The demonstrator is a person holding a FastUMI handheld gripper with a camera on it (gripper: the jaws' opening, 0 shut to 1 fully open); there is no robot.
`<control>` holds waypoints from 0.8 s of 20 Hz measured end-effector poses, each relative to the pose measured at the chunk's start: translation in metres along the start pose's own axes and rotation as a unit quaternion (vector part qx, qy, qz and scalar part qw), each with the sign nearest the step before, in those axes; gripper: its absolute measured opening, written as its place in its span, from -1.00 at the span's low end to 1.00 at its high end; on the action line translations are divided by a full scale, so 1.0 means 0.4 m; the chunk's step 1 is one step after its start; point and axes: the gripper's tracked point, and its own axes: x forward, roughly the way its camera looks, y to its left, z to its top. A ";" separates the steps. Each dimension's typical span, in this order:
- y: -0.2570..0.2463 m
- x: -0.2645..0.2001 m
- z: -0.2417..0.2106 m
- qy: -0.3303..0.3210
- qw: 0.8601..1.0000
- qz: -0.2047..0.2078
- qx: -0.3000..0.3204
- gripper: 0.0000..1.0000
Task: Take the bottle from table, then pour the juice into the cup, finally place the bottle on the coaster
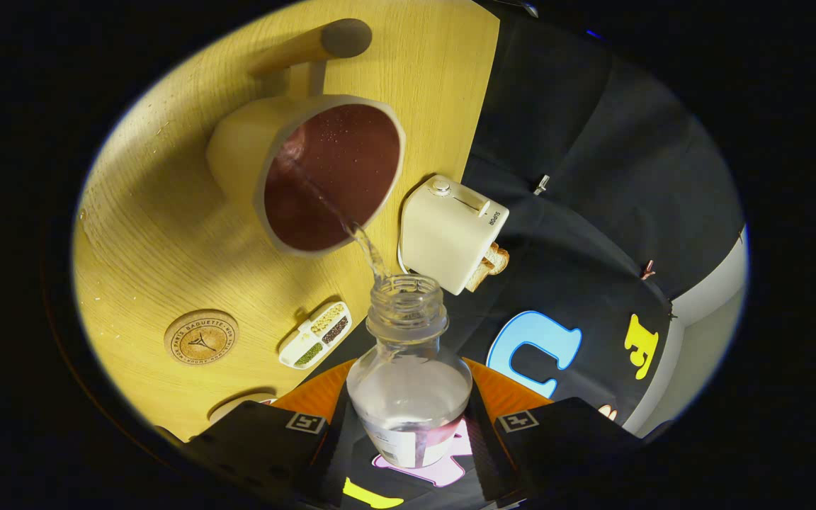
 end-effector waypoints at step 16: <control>-0.050 0.002 0.020 -0.025 0.998 -0.024 -0.045 0.45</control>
